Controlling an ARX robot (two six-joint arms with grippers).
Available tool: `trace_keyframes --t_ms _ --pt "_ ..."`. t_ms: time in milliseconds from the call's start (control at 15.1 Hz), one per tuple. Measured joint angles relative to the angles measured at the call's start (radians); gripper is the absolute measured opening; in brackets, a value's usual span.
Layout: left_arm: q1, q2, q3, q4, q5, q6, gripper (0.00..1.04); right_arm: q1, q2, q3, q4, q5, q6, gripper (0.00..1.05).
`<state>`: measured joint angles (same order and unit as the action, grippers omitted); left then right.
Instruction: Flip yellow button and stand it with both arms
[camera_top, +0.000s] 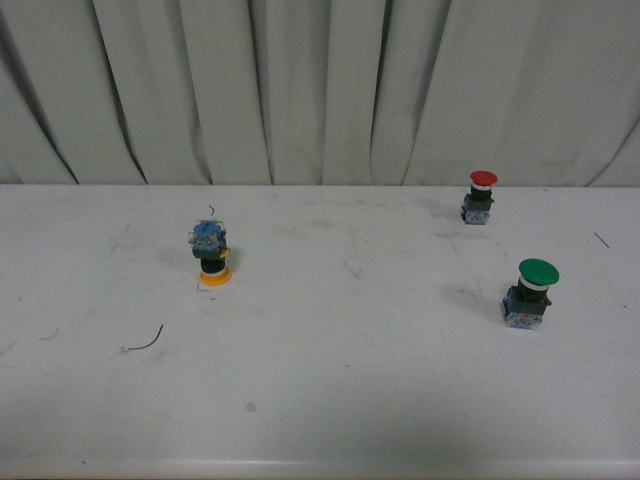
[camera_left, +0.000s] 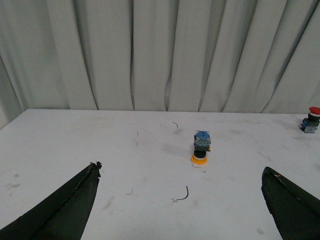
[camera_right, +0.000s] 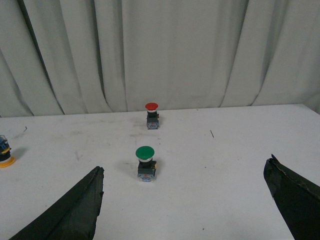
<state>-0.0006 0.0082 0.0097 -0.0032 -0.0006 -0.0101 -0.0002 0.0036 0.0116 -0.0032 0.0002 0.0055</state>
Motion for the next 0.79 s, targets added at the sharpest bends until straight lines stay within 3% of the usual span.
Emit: trace_keyframes --t_ms 795 --pt "0.0 0.0 0.0 0.0 0.0 0.0 0.98 0.0 0.0 0.0 0.0 0.0 0.0 0.98"
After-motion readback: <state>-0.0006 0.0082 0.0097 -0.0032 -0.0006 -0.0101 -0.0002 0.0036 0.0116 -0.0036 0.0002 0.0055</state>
